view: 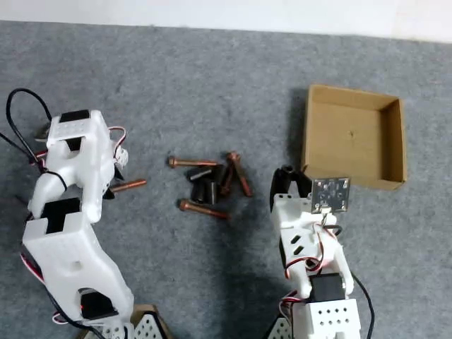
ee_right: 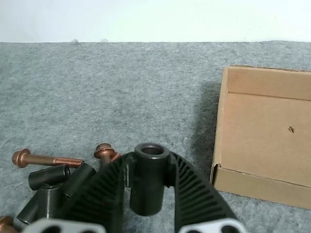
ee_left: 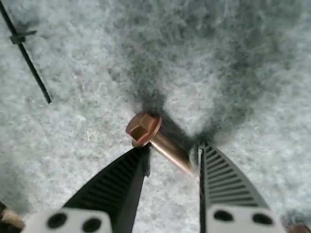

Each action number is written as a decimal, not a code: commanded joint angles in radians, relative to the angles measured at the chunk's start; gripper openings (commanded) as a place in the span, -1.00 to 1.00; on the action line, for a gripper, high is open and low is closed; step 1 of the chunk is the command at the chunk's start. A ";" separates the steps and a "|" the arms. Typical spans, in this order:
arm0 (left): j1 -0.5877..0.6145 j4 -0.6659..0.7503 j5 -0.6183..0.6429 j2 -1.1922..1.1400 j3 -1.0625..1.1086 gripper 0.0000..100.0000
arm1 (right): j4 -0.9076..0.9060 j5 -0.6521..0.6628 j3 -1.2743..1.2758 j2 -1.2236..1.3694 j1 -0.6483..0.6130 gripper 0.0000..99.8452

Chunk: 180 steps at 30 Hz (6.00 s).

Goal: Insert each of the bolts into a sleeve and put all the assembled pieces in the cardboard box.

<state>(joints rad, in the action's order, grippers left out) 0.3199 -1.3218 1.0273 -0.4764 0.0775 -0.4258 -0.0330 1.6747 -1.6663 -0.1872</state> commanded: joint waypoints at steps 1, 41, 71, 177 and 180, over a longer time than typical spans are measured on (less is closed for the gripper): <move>-0.004 0.032 0.006 -0.005 0.002 -0.71 | 0.028 0.012 0.018 -0.015 -0.002 -0.98; -0.004 -0.290 -0.489 1.171 0.035 -0.99 | 0.105 0.009 0.050 -0.015 -0.064 -0.98; -0.415 0.761 -0.308 2.261 1.383 -0.99 | 0.107 0.012 0.056 -0.016 -0.263 -0.99; -0.794 0.634 -0.374 2.292 1.526 -0.99 | 0.053 0.287 0.110 -0.015 -0.473 -0.98; -0.819 0.634 -0.376 2.292 1.532 -0.99 | 0.053 0.287 0.110 -0.015 -0.473 -0.98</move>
<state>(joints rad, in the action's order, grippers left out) -0.4580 -0.6682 0.6636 1.8144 1.5888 -0.3859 0.2509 1.6763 -1.6617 -0.6736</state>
